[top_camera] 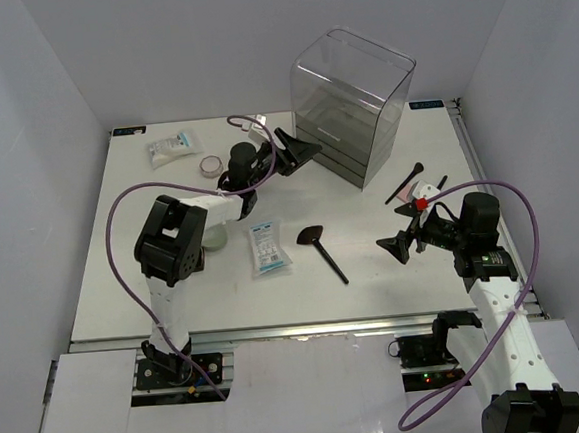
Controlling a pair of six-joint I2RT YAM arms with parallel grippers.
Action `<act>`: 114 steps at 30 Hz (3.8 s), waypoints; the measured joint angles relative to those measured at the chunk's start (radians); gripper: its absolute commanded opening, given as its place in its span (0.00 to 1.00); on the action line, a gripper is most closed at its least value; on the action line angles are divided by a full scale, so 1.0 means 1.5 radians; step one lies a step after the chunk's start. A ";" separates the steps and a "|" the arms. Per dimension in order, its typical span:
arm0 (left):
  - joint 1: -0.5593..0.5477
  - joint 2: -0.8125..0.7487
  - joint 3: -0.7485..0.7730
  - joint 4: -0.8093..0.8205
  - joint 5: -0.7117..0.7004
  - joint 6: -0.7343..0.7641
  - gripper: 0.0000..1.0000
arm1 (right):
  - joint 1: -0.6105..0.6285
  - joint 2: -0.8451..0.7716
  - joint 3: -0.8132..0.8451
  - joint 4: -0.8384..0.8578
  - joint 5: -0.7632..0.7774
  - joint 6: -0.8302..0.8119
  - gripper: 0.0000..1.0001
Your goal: Organize the makeup
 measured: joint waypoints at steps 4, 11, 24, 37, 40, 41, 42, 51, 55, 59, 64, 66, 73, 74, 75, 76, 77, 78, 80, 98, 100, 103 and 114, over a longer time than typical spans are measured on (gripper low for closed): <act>-0.007 0.075 0.084 -0.006 -0.019 -0.027 0.59 | 0.000 0.001 0.000 0.000 -0.002 0.000 0.96; -0.012 0.159 0.175 -0.023 -0.041 -0.065 0.54 | 0.000 0.002 0.000 0.000 -0.007 -0.005 0.96; -0.012 0.187 0.219 -0.016 -0.048 -0.094 0.52 | 0.000 0.005 0.000 0.000 -0.010 -0.012 0.96; -0.014 0.220 0.278 -0.017 -0.052 -0.106 0.39 | 0.000 0.009 0.000 0.000 -0.017 -0.015 0.95; -0.015 0.232 0.288 -0.021 -0.054 -0.115 0.31 | 0.000 0.009 0.000 0.000 -0.018 -0.015 0.95; -0.015 0.233 0.291 -0.021 -0.054 -0.117 0.27 | 0.000 0.009 0.000 0.000 -0.018 -0.015 0.95; -0.015 0.234 0.294 -0.022 -0.054 -0.118 0.21 | 0.000 0.009 0.000 0.000 -0.018 -0.015 0.95; -0.017 0.235 0.298 -0.024 -0.056 -0.143 0.01 | 0.000 0.009 0.000 0.000 -0.020 -0.015 0.95; -0.017 0.234 0.294 -0.017 -0.056 -0.145 0.00 | 0.000 0.009 0.000 0.000 -0.019 -0.015 0.96; -0.017 0.207 0.237 0.008 -0.061 -0.147 0.00 | 0.000 0.009 0.000 0.000 -0.019 -0.015 0.96; -0.017 0.123 0.124 0.046 -0.060 -0.145 0.00 | 0.000 0.009 0.000 0.001 -0.019 -0.004 0.96; -0.016 0.095 0.087 0.051 -0.053 -0.143 0.00 | 0.000 0.010 0.000 0.002 -0.019 0.006 0.95; -0.010 0.013 0.011 0.058 -0.036 -0.138 0.00 | 0.000 0.082 0.053 0.006 -0.041 0.085 0.95; -0.009 -0.002 0.002 0.058 -0.033 -0.135 0.00 | 0.000 0.098 0.076 0.006 -0.046 0.103 0.95; -0.008 -0.017 -0.006 0.059 -0.031 -0.133 0.00 | 0.000 0.113 0.100 0.007 -0.051 0.123 0.95; -0.007 -0.032 -0.015 0.059 -0.029 -0.131 0.00 | 0.000 0.128 0.126 0.013 -0.059 0.146 0.95; -0.006 -0.048 -0.024 0.059 -0.027 -0.129 0.00 | 0.000 0.143 0.153 0.020 -0.066 0.169 0.95; -0.005 -0.062 -0.029 0.059 -0.026 -0.128 0.00 | 0.000 0.154 0.173 0.029 -0.073 0.197 0.95; -0.003 -0.088 -0.039 0.060 -0.020 -0.125 0.00 | 0.000 0.182 0.216 0.059 -0.084 0.261 0.94; 0.005 -0.136 -0.042 0.023 0.029 -0.117 0.00 | 0.019 0.364 0.308 0.287 -0.061 0.657 0.82; 0.006 -0.137 -0.042 0.020 0.031 -0.117 0.00 | 0.021 0.384 0.325 0.293 -0.054 0.673 0.81; 0.006 -0.139 -0.042 0.019 0.034 -0.117 0.00 | 0.033 0.413 0.353 0.306 -0.043 0.688 0.76; 0.010 -0.153 -0.042 0.016 0.039 -0.117 0.16 | 0.073 0.463 0.389 0.343 -0.035 0.714 0.38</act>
